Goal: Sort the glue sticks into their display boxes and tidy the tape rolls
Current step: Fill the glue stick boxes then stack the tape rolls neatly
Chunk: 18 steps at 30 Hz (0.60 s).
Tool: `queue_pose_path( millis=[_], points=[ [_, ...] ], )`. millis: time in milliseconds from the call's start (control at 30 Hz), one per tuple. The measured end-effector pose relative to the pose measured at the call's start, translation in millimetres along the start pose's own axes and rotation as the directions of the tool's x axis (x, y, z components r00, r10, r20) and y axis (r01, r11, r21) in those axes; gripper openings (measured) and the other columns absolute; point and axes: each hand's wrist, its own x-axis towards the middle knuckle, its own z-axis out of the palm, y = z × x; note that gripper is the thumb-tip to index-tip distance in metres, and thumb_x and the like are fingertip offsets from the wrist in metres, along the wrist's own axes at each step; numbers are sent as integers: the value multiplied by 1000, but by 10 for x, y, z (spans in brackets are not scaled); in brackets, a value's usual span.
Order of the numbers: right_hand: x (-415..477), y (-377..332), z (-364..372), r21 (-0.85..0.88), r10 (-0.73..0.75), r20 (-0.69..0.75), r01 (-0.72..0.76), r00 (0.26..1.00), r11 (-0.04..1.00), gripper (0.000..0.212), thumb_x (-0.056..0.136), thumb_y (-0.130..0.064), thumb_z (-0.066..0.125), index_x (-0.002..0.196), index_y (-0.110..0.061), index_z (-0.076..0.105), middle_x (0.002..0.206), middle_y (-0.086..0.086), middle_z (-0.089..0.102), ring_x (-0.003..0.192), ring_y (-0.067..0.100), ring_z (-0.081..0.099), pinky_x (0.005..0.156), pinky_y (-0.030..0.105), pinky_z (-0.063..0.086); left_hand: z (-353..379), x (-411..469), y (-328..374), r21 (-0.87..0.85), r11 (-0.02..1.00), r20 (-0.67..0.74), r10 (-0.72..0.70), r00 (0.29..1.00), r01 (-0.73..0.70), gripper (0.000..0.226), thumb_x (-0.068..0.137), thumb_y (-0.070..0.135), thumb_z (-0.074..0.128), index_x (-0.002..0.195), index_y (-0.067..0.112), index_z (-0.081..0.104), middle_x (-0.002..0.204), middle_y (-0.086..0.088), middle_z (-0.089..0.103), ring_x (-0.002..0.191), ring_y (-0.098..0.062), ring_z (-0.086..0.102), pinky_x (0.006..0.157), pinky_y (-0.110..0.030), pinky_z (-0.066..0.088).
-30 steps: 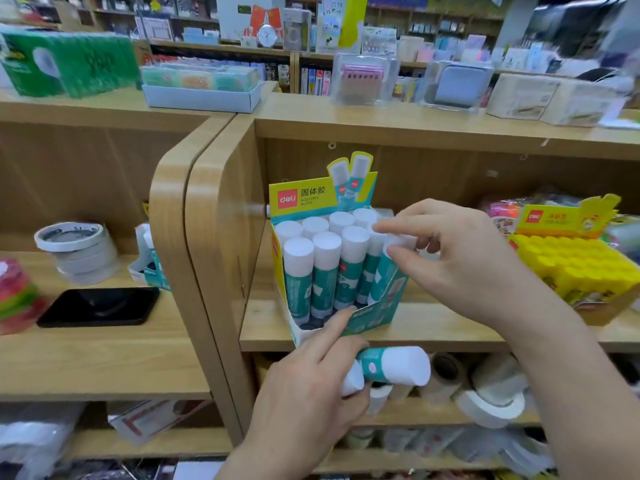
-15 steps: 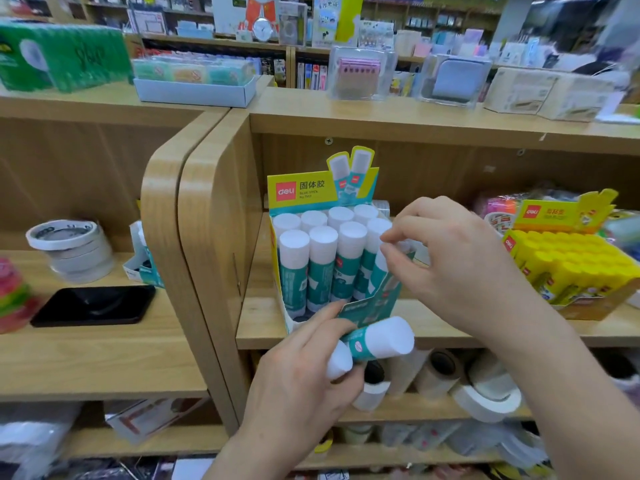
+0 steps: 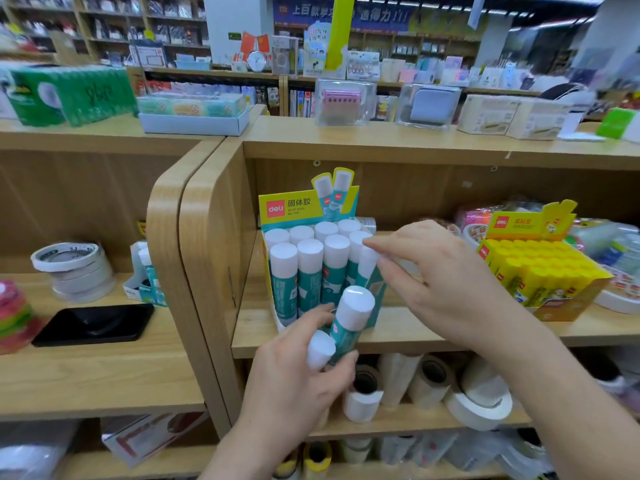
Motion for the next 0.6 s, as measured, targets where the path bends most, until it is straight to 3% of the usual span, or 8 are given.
queue_pose_path(
  millis=[67,133,233,367,600],
  points=[
    [-44,11,-35,115,41,-54,-35,998,993,36,93,-38,47,124,-29,63,107,-17,65,108,9,53,92,34,45,-20,-7,51,-49,999,-1,11,1000,-11,42,69,48,65,109,42,60,111,34,60,105,10,56,85,-5,41],
    [-108,-33,-105,293,74,-99,-42,992,955,34,93,-45,48,123,-36,62,113,-27,63,112,1,54,92,20,43,-50,-12,101,-70,998,-18,8,1000,-10,38,68,48,66,104,41,61,104,28,64,98,4,61,79,-13,48],
    [-183,-187,-205,704,96,83,-126,992,699,37,83,-50,59,118,-39,65,110,-14,69,104,8,62,85,24,52,-114,14,176,-25,999,-90,31,995,-33,37,68,50,65,102,36,61,86,20,67,79,-2,63,65,-24,50],
    [-193,-324,-144,691,25,88,-79,996,719,35,75,-38,75,110,-38,67,105,-16,70,97,9,64,78,31,53,-202,67,272,-20,997,-89,70,994,-72,34,71,45,68,103,36,60,83,18,67,74,-4,64,61,-28,51],
    [-153,-276,-148,704,31,74,-74,997,706,31,74,-28,76,102,-32,63,94,-8,70,88,17,65,75,38,56,-202,75,334,40,993,-64,117,991,-115,34,75,43,65,109,37,59,86,21,65,79,-4,64,61,-27,53]
  ],
)
